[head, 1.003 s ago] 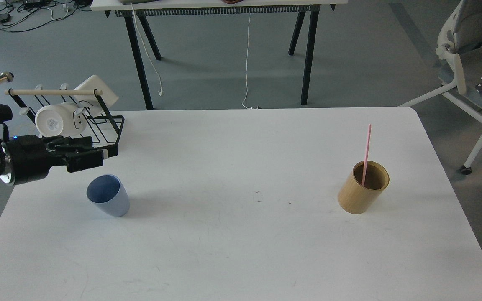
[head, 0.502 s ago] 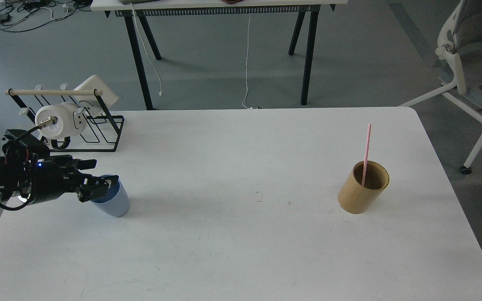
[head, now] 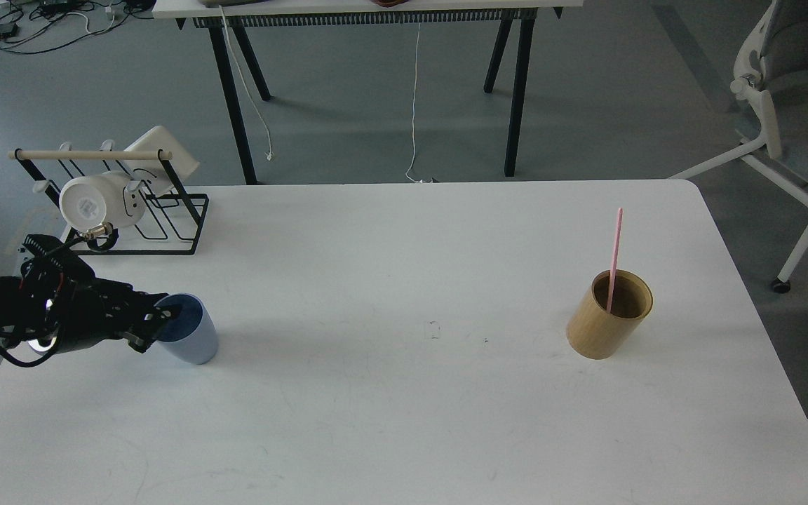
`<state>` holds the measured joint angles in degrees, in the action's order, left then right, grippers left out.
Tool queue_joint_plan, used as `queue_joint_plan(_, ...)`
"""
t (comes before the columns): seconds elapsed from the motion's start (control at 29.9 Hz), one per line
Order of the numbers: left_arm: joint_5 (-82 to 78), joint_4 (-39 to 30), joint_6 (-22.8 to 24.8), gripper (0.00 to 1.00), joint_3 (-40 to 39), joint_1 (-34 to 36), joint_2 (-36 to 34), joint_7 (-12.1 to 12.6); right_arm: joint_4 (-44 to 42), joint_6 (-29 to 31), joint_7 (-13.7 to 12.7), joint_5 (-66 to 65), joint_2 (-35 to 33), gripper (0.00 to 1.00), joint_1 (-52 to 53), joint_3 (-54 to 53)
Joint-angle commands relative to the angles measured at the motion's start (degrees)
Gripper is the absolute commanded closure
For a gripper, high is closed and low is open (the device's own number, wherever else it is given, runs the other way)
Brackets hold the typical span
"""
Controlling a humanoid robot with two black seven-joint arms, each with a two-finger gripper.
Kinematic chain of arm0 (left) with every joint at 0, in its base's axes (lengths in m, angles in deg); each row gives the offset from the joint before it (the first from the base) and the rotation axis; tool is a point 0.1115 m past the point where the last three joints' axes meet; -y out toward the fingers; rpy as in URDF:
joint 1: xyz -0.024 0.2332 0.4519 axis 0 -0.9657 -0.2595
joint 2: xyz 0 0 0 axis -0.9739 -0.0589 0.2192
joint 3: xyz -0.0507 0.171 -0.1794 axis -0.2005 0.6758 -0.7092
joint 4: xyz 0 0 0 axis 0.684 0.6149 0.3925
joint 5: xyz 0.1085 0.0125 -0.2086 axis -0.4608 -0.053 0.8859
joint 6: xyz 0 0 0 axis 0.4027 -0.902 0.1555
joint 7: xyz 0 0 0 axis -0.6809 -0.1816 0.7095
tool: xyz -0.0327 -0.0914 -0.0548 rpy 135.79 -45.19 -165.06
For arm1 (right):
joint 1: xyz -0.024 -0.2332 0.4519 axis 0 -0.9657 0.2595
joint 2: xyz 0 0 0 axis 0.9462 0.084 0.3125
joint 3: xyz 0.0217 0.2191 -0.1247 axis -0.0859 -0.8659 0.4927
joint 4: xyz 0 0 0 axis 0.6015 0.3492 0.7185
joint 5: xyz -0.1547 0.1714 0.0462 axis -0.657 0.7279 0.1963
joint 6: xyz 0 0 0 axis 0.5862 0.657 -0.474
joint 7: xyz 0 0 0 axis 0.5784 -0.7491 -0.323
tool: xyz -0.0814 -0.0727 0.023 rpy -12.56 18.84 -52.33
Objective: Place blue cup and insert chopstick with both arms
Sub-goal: 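Grasp the light blue cup with the left gripper, then carry the blue cup with the left gripper toward the tan cup and set it down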
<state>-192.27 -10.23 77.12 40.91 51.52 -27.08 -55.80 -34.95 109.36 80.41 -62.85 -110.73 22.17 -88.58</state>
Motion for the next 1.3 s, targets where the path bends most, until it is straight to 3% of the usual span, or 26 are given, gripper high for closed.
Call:
queue_joint_plan(0.0, -0.09, -0.03, -0.03, 0.98, 0.14, 0.09, -0.08, -1.49, -0.01, 0.0, 0.01, 0.0, 0.0, 0.01, 0.0, 0.0)
queue_joint_plan(0.23, 0.0, -2.83, 1.72, 0.98, -0.91, 3.59, -0.7, -2.99, -0.01, 0.0, 0.01, 0.0, -0.09, 0.01, 0.08, 0.0)
queue_joint_plan(0.37, 0.08, -7.75, 8.65, 0.98, -0.91, 10.01, -0.61, -2.9, -0.01, 0.0, -0.08, 0.0, -0.26, 0.01, 0.61, 0.09)
queue_joint_plan(0.5, -0.09, -13.64, 15.86, 0.98, -0.73, 15.2, 2.97, -0.71, -0.01, 0.0, -0.26, -0.26, -1.58, 0.01, 2.8, 0.44)
queue_joint_plan(0.64, -0.09, -14.09, 23.04, 0.98, -0.47, 22.66, 11.41, 2.28, -0.54, 0.0, -0.61, -0.7, -1.85, 0.01, 8.25, 1.58)
queue_joint_plan(0.87, -5.61, -13.65, 23.04, 0.98, -0.03, 27.6, 24.42, 4.21, -0.27, 0.0, -0.7, -0.7, -1.59, 0.01, 11.77, 3.96)
queue_joint_plan(1.07, -10.13, -13.56, 23.04, 0.98, 1.55, 21.81, 32.25, 5.88, 0.08, 0.0, -0.61, -0.7, -1.67, 0.01, 11.77, 3.87)
queue_joint_plan(1.27, -10.13, -10.14, 23.04, 0.97, 2.25, 20.4, 38.23, 7.64, -0.01, 0.0, -0.61, -0.7, -1.76, 0.01, 11.07, 3.87)
